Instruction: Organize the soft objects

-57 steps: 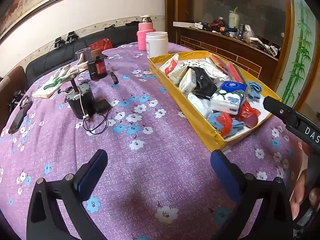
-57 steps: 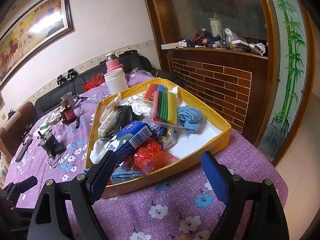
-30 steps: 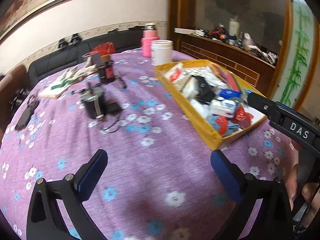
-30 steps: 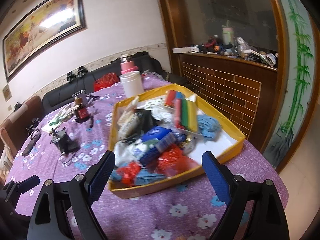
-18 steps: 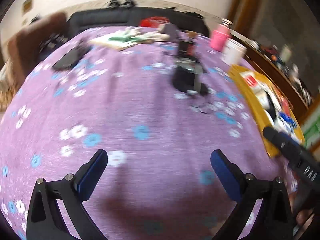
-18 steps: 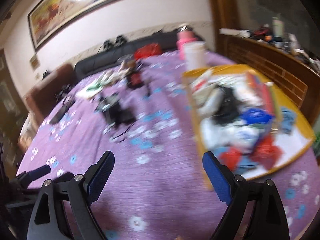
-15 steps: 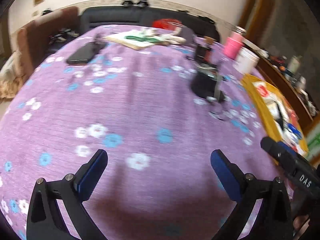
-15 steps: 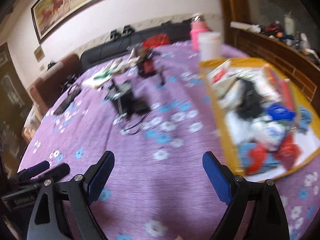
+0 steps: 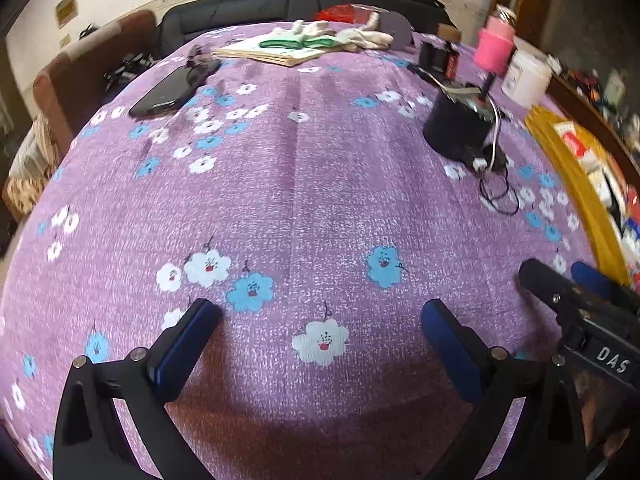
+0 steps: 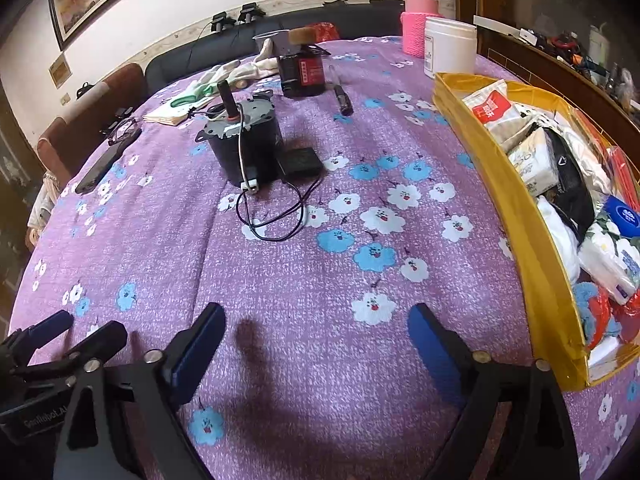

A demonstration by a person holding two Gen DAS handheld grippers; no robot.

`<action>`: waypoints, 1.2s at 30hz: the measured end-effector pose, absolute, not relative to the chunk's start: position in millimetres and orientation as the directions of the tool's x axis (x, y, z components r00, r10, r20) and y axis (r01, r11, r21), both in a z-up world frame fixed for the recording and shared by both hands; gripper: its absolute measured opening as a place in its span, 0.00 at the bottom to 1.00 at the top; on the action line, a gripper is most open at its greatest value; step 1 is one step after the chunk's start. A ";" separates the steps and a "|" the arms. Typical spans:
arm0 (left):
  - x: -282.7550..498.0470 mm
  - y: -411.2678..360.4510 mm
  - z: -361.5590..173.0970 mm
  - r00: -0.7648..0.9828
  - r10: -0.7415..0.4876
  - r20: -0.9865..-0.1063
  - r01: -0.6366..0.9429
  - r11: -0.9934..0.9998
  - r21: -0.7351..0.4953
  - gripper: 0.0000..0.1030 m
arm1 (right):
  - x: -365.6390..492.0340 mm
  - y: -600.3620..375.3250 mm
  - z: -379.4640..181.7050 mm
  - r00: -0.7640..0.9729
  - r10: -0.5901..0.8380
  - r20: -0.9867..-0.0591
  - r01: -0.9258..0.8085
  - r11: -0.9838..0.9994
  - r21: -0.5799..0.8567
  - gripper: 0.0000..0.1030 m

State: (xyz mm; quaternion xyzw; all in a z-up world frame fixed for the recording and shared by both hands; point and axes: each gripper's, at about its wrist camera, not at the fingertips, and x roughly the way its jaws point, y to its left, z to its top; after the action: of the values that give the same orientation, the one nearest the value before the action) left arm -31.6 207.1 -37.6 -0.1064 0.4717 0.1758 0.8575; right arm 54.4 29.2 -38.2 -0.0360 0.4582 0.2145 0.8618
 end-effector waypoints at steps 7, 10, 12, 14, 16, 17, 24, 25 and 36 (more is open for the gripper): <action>-21.0 202.9 -40.2 0.499 0.214 -0.840 -0.367 0.930 0.019 1.00 | 59.6 37.2 -40.4 0.492 0.295 -0.819 -0.388 0.917 0.096 0.99; -20.8 203.0 -39.5 0.497 0.213 -0.841 -0.367 0.930 0.019 1.00 | 59.8 37.8 -40.9 0.493 0.291 -0.820 -0.387 0.917 0.093 0.99; -21.2 202.1 -40.3 0.498 0.213 -0.841 -0.367 0.930 0.019 1.00 | 59.9 37.6 -41.2 0.493 0.291 -0.820 -0.387 0.917 0.093 0.99; -20.7 201.9 -40.0 0.498 0.214 -0.840 -0.368 0.930 0.019 1.00 | 60.0 37.5 -41.4 0.493 0.292 -0.819 -0.387 0.917 0.093 0.99; -20.9 202.0 -40.2 0.498 0.214 -0.840 -0.368 0.930 0.019 1.00 | 60.0 37.5 -41.5 0.493 0.292 -0.819 -0.387 0.917 0.093 0.99; -21.1 202.0 -40.3 0.498 0.214 -0.840 -0.368 0.930 0.019 1.00 | 60.0 37.5 -41.5 0.493 0.292 -0.819 -0.387 0.917 0.093 0.99; -21.4 202.1 -40.4 0.498 0.214 -0.840 -0.368 0.930 0.018 1.00 | 60.2 37.5 -41.6 0.493 0.291 -0.820 -0.387 0.917 0.093 0.99; -21.5 202.1 -40.5 0.498 0.214 -0.840 -0.368 0.930 0.018 1.00 | 60.2 37.5 -41.6 0.493 0.291 -0.820 -0.387 0.917 0.093 0.99; -21.6 202.6 -40.1 0.498 0.213 -0.840 -0.368 0.930 0.018 1.00 | 59.9 37.5 -41.5 0.493 0.290 -0.821 -0.386 0.918 0.093 0.99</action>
State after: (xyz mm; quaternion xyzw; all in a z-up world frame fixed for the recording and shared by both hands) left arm -21.6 202.6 -40.1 -0.0818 0.4716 0.1687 0.8616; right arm 59.9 37.5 -41.5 -0.0515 0.4641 0.1958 0.8623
